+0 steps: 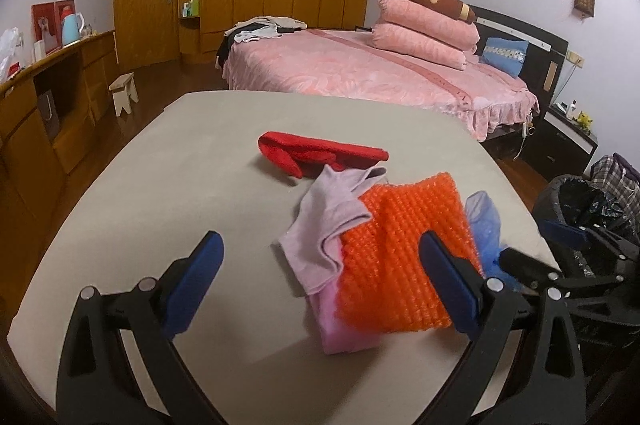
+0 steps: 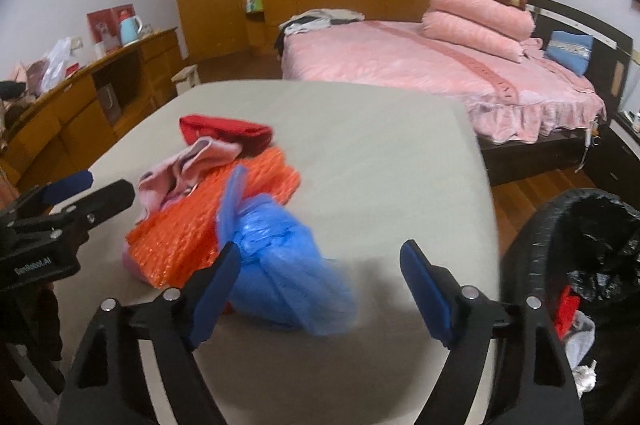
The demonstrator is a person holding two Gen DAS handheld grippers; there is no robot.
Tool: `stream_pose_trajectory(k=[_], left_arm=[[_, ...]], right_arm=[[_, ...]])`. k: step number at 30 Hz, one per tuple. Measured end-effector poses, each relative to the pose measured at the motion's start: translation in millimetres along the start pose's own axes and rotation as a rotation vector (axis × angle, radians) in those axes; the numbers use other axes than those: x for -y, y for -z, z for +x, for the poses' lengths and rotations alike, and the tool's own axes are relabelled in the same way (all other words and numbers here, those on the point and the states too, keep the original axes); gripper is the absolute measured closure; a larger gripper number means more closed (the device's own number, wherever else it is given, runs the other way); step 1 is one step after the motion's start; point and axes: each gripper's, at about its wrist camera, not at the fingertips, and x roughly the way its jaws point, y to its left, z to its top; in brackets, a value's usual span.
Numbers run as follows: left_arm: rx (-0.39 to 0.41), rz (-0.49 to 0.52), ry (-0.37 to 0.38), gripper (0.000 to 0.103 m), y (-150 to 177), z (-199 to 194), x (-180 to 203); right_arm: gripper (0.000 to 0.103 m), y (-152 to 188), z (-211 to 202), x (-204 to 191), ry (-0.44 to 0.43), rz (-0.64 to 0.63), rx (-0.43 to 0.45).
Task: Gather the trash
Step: 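Grasp the blue plastic bag with the right tool while the left tool grasps the orange bubble mesh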
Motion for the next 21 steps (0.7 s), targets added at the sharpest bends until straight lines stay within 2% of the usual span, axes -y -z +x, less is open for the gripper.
stream_pose_trajectory(k=[8, 10, 12, 16, 21], left_arm=[[-0.017, -0.010, -0.003, 0.008, 4, 3, -8], [-0.017, -0.014, -0.002, 0.008, 4, 4, -8], [-0.017, -0.015, -0.001, 0.008, 4, 4, -8], [-0.015, -0.013, 0.004, 0.008, 4, 3, -6], [-0.003, 0.009, 0.023, 0.008, 3, -2, 6]], right_arm=[[0.034, 4, 22, -13, -0.060, -0.023, -0.067], [0.044, 4, 26, -15, -0.081, -0.028, -0.083], [0.048, 5, 28, -17, -0.090, -0.033, -0.092], [0.057, 5, 26, -15, -0.093, -0.021, -0.082], [0.062, 4, 15, -6, -0.056, -0.001, -0.052]])
